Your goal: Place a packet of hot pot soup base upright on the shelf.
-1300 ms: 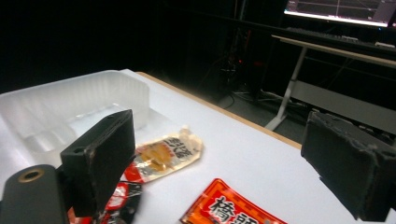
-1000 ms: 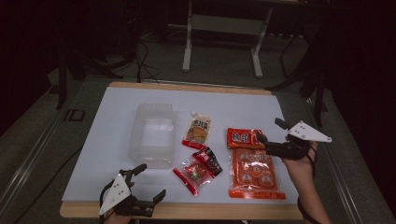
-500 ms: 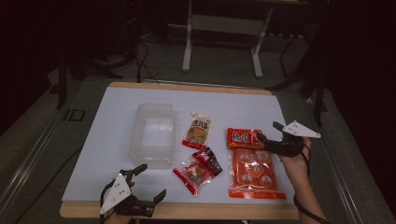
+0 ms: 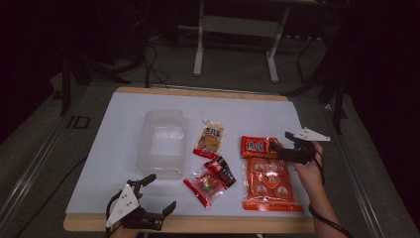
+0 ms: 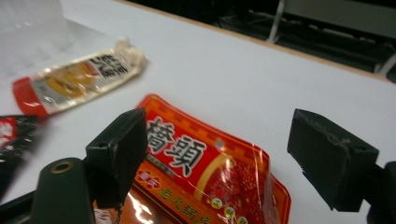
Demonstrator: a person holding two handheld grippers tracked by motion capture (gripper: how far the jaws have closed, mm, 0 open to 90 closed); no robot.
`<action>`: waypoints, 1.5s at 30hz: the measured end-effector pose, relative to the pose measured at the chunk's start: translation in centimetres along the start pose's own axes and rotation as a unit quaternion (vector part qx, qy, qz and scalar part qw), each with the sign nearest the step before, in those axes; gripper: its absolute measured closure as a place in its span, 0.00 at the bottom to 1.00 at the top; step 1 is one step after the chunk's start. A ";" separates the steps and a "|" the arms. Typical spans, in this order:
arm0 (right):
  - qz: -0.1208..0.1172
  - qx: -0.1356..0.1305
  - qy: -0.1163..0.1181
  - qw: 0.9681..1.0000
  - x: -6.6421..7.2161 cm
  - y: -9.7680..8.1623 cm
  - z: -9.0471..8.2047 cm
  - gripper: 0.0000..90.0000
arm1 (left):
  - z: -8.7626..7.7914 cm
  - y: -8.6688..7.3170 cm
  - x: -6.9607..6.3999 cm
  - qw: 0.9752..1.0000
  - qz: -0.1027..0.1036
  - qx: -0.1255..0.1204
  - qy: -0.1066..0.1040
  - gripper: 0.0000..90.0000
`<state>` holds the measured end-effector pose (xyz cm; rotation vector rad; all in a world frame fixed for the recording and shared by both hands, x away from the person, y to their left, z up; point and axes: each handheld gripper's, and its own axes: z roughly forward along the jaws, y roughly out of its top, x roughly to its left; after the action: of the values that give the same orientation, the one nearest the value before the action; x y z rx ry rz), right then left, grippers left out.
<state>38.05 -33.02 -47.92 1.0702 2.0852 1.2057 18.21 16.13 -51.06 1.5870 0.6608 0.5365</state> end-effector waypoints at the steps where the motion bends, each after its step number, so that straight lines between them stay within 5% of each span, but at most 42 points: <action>1: 0.000 0.004 -0.004 1.000 -0.1 -0.2 0.2 0.22 | 0.0 0.0 0.0 1.000 0.000 0.001 0.000 0.00; 11: 0.032 0.041 0.001 0.999 -1.9 -1.9 2.0 0.29 | 0.1 0.0 0.0 1.000 0.001 0.001 -0.001 0.00; 25: 0.011 0.073 -0.014 0.997 -2.6 -3.4 4.2 0.35 | 0.1 -0.1 0.0 1.000 -0.002 0.004 -0.002 0.00; 35: 0.031 0.094 0.025 0.995 -2.9 -4.1 4.8 0.38 | 0.2 -0.2 0.0 1.000 0.000 0.007 -0.003 0.00; 40: 0.026 0.101 0.026 0.994 -2.5 -4.2 4.8 0.48 | 0.3 -0.2 -0.1 1.000 0.002 0.008 -0.003 0.00; 45: 0.018 0.106 -0.008 0.994 -1.9 -4.1 4.6 0.71 | 0.2 -0.1 -0.1 1.000 0.004 0.009 -0.003 0.00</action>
<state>40.94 -33.63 -53.68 1.2127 2.2278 1.0054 18.26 15.87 -51.22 1.6087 0.6569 0.5314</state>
